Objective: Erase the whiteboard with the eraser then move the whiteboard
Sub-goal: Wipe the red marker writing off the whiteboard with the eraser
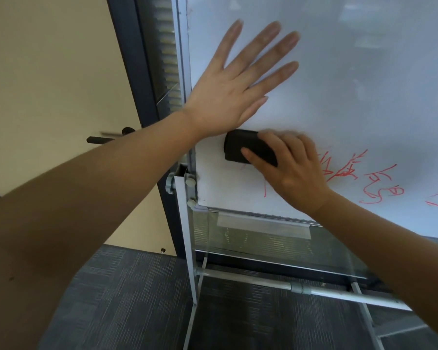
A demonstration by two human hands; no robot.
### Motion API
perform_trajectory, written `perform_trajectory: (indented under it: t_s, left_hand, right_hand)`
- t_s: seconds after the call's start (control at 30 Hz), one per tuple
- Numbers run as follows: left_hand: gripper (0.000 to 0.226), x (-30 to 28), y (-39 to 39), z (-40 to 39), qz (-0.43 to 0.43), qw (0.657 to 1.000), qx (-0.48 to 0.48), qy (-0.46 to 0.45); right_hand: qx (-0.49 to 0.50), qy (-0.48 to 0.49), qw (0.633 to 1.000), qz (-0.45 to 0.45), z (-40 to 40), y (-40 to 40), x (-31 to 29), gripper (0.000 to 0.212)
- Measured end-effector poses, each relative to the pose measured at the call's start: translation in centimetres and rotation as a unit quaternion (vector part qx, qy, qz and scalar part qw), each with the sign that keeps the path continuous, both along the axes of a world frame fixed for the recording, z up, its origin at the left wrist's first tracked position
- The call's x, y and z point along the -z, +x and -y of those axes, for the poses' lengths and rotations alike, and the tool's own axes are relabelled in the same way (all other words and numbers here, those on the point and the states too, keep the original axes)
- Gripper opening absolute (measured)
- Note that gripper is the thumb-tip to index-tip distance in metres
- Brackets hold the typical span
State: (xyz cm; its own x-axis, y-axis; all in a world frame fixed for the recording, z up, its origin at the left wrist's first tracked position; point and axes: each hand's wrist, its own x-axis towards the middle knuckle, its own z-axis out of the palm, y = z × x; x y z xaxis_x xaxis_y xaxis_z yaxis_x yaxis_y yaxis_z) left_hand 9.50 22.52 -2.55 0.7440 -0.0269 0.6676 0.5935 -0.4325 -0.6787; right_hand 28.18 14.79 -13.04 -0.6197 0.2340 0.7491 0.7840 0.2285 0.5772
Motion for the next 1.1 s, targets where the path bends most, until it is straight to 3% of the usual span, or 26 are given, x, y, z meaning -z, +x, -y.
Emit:
perform_trajectory:
  t_s: [0.17, 0.5, 0.77, 1.1]
  left_hand:
    - [0.056, 0.2, -0.1, -0.3, 0.0, 1.0, -0.002, 0.006]
    - [0.056, 0.1, 0.0, 0.0, 0.003, 1.0, -0.005, 0.01]
    - [0.056, 0.0, -0.1, 0.2, 0.003, 1.0, 0.001, 0.013]
    - [0.056, 0.8, 0.6, 0.5, 0.044, 0.999, 0.0, 0.001]
  right_hand:
    - [0.005, -0.006, 1.0, -0.015, 0.1, -0.4, 1.2, 0.04]
    - [-0.022, -0.111, 0.988, 0.103, 1.0, 0.7, 3.9, 0.046]
    - [-0.009, -0.038, 0.999, 0.001, 0.7, 0.8, -0.2, 0.042]
    - [-0.011, -0.077, 0.996, 0.046, 1.6, 2.0, 2.8, 0.042]
